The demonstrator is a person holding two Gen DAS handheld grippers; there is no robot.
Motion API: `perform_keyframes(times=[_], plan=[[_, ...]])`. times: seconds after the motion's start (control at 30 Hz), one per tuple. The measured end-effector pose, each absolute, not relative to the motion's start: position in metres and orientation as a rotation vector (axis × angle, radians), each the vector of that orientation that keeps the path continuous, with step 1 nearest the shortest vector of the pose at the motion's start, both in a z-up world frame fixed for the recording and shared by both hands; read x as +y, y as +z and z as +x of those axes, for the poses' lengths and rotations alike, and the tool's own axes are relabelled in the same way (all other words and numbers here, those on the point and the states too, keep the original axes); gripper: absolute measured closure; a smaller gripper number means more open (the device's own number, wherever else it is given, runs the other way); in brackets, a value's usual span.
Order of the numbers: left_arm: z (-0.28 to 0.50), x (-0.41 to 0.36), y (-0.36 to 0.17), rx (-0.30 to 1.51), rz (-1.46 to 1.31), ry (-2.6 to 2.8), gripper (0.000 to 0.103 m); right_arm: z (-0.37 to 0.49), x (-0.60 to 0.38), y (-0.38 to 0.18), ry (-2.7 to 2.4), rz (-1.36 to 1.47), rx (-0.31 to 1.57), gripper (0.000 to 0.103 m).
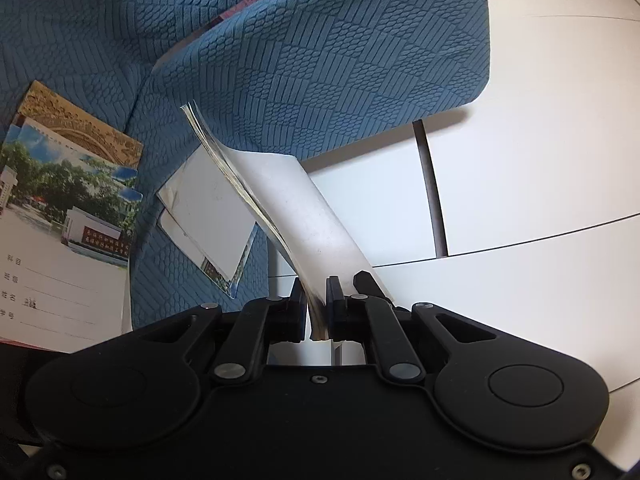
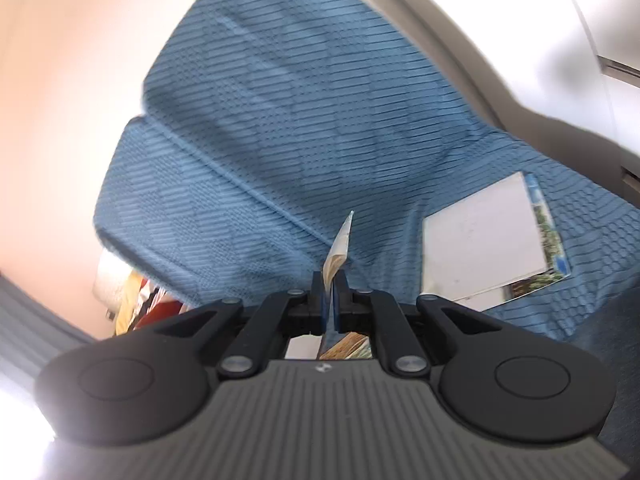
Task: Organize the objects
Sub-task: 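Carry the held papers in both grippers onto the book stack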
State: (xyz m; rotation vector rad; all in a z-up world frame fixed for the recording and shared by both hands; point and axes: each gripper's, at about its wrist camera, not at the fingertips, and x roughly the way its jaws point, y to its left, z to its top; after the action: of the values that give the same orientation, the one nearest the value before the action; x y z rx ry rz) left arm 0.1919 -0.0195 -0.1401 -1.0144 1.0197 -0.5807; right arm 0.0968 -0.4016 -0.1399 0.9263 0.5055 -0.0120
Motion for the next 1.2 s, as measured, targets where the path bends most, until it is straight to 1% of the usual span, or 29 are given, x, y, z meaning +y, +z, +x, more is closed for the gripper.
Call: perform_keyframes(times=[0.23,0.43,0.63,0.83,1.03,1.2], plan=[[0.177,0.017,-0.141,0.966,-1.019,-0.538,0.095,0.104,-0.362,-0.132,0.037,0.840,0.547,0.097],[0.166,0.042,-0.150,0.942,-0.976,-0.477,0.095,0.110,-0.326,-0.148,0.065,0.778,0.613,0.096],[0.164,0.060,-0.175,0.953,-0.978,-0.444,0.094,0.119,-0.304,-0.168,0.079,0.736,0.679,0.096],[0.169,0.070,-0.197,0.960,-0.990,-0.421,0.094,0.132,-0.279,-0.175,0.084,0.584,0.718,0.096],[0.174,0.075,-0.215,0.990,-0.930,-0.361,0.094,0.141,-0.262,-0.188,0.091,0.481,0.738,0.096],[0.176,0.077,-0.228,1.029,-0.859,-0.304,0.094,0.145,-0.251,-0.207,0.107,0.467,0.758,0.096]])
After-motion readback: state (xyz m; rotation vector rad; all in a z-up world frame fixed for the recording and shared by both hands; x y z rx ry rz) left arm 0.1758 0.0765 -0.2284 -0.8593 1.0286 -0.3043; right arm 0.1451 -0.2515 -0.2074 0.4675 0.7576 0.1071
